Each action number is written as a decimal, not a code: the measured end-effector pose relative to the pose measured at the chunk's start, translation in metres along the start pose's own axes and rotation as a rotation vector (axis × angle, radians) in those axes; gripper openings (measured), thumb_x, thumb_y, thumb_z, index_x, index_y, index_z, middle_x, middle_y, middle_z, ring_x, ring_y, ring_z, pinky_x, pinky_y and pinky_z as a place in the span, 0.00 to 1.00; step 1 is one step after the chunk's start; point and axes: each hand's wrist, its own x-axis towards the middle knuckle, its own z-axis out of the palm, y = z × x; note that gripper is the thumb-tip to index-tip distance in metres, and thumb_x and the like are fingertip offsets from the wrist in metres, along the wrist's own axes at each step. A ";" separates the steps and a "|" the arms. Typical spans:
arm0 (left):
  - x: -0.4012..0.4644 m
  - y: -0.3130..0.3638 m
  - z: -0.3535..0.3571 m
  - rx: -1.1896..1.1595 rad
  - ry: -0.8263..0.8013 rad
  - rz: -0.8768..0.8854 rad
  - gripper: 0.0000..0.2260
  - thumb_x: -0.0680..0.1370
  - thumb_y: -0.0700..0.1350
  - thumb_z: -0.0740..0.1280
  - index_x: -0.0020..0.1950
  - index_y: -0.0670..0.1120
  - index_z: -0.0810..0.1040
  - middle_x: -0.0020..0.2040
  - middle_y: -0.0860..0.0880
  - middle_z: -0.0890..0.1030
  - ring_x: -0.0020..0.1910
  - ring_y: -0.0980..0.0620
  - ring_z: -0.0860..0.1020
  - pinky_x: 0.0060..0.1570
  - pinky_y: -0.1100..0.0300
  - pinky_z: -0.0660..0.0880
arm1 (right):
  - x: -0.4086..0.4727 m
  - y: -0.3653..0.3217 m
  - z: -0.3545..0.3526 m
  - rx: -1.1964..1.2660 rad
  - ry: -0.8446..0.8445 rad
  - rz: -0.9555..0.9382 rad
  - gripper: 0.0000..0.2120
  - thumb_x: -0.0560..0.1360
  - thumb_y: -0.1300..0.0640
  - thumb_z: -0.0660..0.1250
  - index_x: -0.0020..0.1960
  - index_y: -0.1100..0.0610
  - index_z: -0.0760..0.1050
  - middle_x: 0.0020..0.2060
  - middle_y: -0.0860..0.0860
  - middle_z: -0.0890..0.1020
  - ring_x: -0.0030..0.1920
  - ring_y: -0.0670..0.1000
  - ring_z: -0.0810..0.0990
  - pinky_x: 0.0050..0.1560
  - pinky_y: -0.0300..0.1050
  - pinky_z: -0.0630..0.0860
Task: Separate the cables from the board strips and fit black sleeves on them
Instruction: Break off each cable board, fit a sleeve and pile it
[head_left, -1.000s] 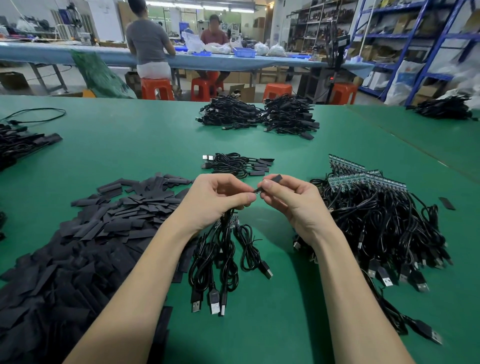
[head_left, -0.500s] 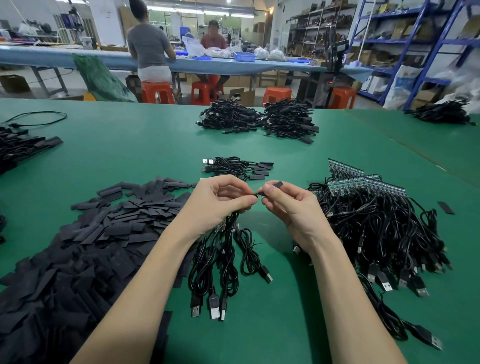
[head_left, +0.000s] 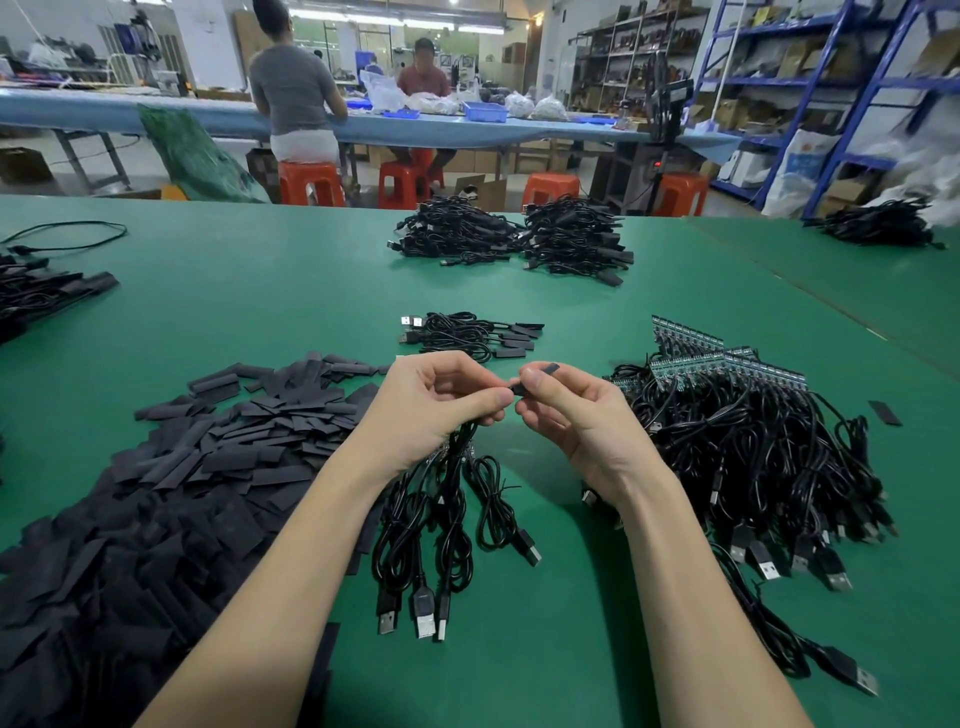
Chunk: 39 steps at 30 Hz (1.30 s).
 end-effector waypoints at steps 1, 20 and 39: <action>0.000 0.000 0.000 0.000 0.000 -0.001 0.04 0.71 0.36 0.77 0.42 0.44 0.85 0.38 0.43 0.86 0.37 0.51 0.84 0.42 0.63 0.80 | 0.000 -0.001 -0.002 0.010 0.000 -0.007 0.09 0.68 0.59 0.75 0.47 0.59 0.84 0.43 0.55 0.87 0.38 0.48 0.85 0.41 0.35 0.81; -0.001 0.000 0.002 -0.005 0.021 0.038 0.04 0.70 0.37 0.77 0.43 0.41 0.84 0.38 0.44 0.86 0.36 0.51 0.84 0.41 0.63 0.80 | 0.000 0.002 0.005 0.030 -0.008 -0.035 0.04 0.70 0.60 0.74 0.44 0.58 0.86 0.44 0.57 0.87 0.37 0.47 0.84 0.42 0.35 0.81; 0.000 0.001 0.004 0.044 0.030 0.063 0.07 0.72 0.38 0.77 0.43 0.50 0.86 0.40 0.44 0.86 0.38 0.50 0.84 0.44 0.61 0.80 | 0.001 0.001 0.002 0.066 -0.013 -0.065 0.11 0.68 0.61 0.75 0.50 0.61 0.82 0.44 0.57 0.87 0.44 0.49 0.86 0.47 0.36 0.80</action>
